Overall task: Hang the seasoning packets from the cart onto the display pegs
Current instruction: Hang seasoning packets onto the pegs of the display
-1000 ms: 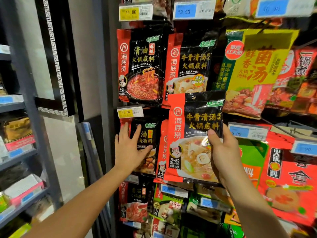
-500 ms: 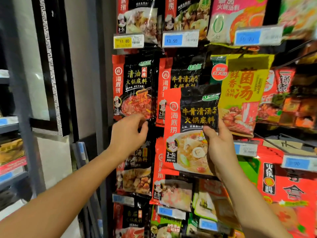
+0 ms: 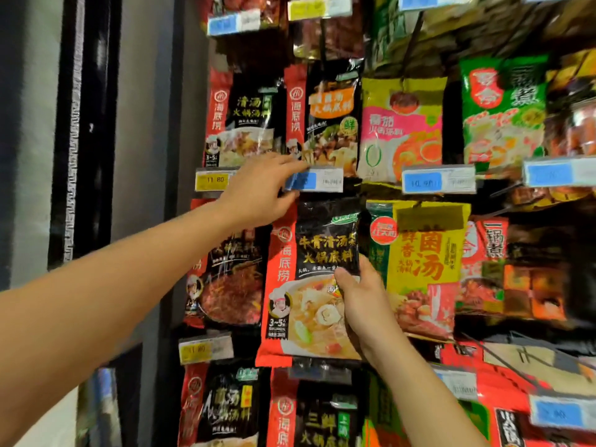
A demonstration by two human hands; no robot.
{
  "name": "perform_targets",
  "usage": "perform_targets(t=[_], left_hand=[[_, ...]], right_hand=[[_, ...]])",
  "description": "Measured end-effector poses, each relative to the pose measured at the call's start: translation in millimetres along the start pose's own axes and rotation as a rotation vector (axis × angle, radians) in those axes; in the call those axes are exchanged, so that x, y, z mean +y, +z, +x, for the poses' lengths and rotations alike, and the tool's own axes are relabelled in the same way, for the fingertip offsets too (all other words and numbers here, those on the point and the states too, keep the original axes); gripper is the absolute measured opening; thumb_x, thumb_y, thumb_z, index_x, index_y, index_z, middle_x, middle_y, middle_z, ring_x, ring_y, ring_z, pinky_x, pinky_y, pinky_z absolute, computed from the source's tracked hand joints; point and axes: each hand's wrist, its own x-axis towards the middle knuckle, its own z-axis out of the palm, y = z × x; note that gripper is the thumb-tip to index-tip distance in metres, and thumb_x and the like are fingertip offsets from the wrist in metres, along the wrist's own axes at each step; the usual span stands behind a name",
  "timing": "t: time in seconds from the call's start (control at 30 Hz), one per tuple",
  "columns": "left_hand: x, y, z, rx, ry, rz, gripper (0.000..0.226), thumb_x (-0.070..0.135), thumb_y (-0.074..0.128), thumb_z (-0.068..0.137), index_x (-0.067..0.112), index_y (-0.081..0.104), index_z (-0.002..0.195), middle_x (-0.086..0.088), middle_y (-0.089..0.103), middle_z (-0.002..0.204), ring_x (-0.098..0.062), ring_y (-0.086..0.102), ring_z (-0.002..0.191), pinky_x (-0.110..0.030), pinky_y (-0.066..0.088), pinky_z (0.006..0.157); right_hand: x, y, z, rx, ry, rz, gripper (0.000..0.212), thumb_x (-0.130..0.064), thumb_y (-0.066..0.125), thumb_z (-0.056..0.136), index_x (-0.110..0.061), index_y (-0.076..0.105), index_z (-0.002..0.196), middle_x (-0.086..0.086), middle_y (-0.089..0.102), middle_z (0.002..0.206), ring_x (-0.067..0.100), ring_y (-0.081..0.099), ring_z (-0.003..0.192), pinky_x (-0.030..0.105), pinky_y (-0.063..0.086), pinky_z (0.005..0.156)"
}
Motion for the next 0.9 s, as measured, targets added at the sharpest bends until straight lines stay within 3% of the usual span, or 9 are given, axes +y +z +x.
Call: perform_targets(t=[0.07,0.13,0.27,0.4,0.63,0.9], left_hand=[[-4.5,-0.6,8.7,-0.045,-0.014,-0.086,0.053,0.025,0.066,0.097,0.023,0.052,0.148,-0.005,0.060,0.143,-0.028,0.052,0.131,-0.045,0.041,0.107],[-9.2,-1.1,12.4,-0.064,-0.029,-0.162,0.053,0.026,0.068,0.097,0.026,0.053,0.147,-0.004,0.060,0.143,-0.026,0.053,0.131,-0.043,0.042,0.107],[-13.2,-1.9,10.4,-0.091,-0.064,-0.218,0.055,0.029,0.070,0.096,0.032,0.051,0.148,-0.004,0.061,0.142,-0.027,0.052,0.132,-0.048,0.043,0.109],[-10.1,-2.4,8.8,-0.087,-0.073,-0.270,0.054,0.026,0.070,0.096,0.031,0.053,0.147,-0.002,0.058,0.145,-0.023,0.049,0.137,-0.048,0.040,0.113],[-11.7,-0.6,8.6,-0.101,-0.111,-0.357,0.054,0.024,0.071,0.096,0.029,0.054,0.146,0.003,0.055,0.148,-0.017,0.044,0.141,-0.038,0.036,0.114],[-11.8,0.9,6.5,-0.113,-0.125,-0.373,0.054,0.024,0.070,0.097,0.032,0.052,0.148,0.003,0.054,0.149,-0.017,0.043,0.143,-0.041,0.037,0.113]], right_hand=[[-3.4,10.7,7.9,0.008,0.014,0.036,0.040,-0.027,0.049,0.108,-0.025,0.047,0.148,-0.002,0.059,0.142,0.021,0.056,0.131,0.048,0.046,0.110],[-6.8,15.4,13.7,0.030,0.029,0.064,0.051,-0.032,0.050,0.107,-0.025,0.038,0.156,-0.001,0.047,0.156,0.025,0.045,0.143,0.053,0.039,0.117],[-11.5,17.2,15.8,0.049,0.091,0.099,0.059,-0.031,0.050,0.108,-0.023,0.027,0.162,-0.004,0.033,0.164,0.024,0.034,0.151,0.050,0.033,0.121],[-11.8,18.5,11.1,0.034,0.120,0.130,0.062,-0.034,0.052,0.106,-0.027,0.026,0.162,-0.002,0.030,0.167,0.025,0.033,0.151,0.054,0.032,0.121],[-18.7,14.5,9.2,0.034,0.176,0.158,0.065,-0.026,0.052,0.108,-0.022,0.018,0.164,0.001,0.026,0.168,0.027,0.029,0.153,0.050,0.028,0.123],[-22.2,17.0,8.2,0.023,0.177,0.094,0.063,-0.025,0.049,0.109,-0.021,0.017,0.164,0.003,0.024,0.169,0.029,0.027,0.153,0.051,0.029,0.122]])
